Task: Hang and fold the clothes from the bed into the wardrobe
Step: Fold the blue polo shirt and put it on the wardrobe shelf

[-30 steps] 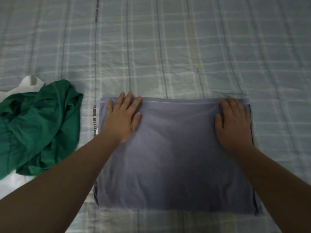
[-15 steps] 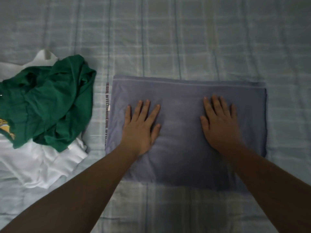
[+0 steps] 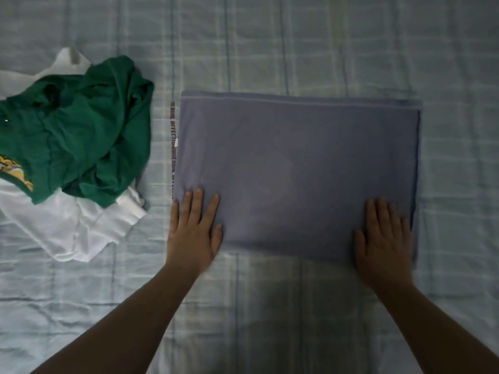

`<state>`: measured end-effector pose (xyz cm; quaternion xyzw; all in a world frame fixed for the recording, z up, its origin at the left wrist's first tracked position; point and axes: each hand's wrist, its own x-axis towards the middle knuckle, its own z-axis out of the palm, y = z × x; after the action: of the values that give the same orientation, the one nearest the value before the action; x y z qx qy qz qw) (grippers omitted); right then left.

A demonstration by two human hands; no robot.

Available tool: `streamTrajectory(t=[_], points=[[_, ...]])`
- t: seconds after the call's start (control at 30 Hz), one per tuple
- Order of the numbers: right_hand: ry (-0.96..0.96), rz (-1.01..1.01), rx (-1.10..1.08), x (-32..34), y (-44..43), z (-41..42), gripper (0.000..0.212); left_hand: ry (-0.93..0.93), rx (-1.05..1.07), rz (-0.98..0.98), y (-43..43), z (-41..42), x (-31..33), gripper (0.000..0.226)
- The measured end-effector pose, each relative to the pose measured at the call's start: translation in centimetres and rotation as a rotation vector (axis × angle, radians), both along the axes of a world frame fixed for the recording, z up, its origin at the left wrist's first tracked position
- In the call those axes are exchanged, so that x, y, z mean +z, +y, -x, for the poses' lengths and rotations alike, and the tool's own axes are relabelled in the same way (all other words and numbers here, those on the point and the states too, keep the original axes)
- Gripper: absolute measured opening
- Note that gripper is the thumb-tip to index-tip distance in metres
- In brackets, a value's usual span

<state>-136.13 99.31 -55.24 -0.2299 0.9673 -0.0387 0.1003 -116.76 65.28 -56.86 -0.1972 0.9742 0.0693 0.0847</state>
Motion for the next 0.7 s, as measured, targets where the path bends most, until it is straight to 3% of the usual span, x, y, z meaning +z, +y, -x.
streamTrajectory(t=[0.13,0.23,0.3,0.4,0.5,0.57,0.7], points=[[-0.021,0.075,-0.034,0.3,-0.3,0.0,0.065,-0.015,0.042,-0.002,0.4,0.3,1.1,0.061],[-0.062,0.285,-0.104,1.9,0.2,0.2,0.061,0.057,0.078,-0.042,1.5,2.0,3.0,0.06],[-0.032,0.364,-0.149,3.0,1.0,0.3,0.054,0.155,0.003,-0.102,3.3,4.6,4.2,0.055],[0.019,0.329,-0.281,3.8,2.6,0.7,0.044,0.259,-0.163,-0.2,7.2,11.0,5.6,0.045],[-0.019,0.314,-0.46,4.0,3.8,1.3,0.035,0.243,-0.243,-0.245,12.0,18.7,6.9,0.033],[-0.099,0.303,-0.551,4.1,4.5,1.4,0.04,0.194,-0.251,-0.253,15.5,23.7,7.4,0.03],[-0.205,0.264,-0.509,3.8,5.0,1.2,0.043,0.03,-0.17,-0.339,21.3,32.5,7.2,0.03]])
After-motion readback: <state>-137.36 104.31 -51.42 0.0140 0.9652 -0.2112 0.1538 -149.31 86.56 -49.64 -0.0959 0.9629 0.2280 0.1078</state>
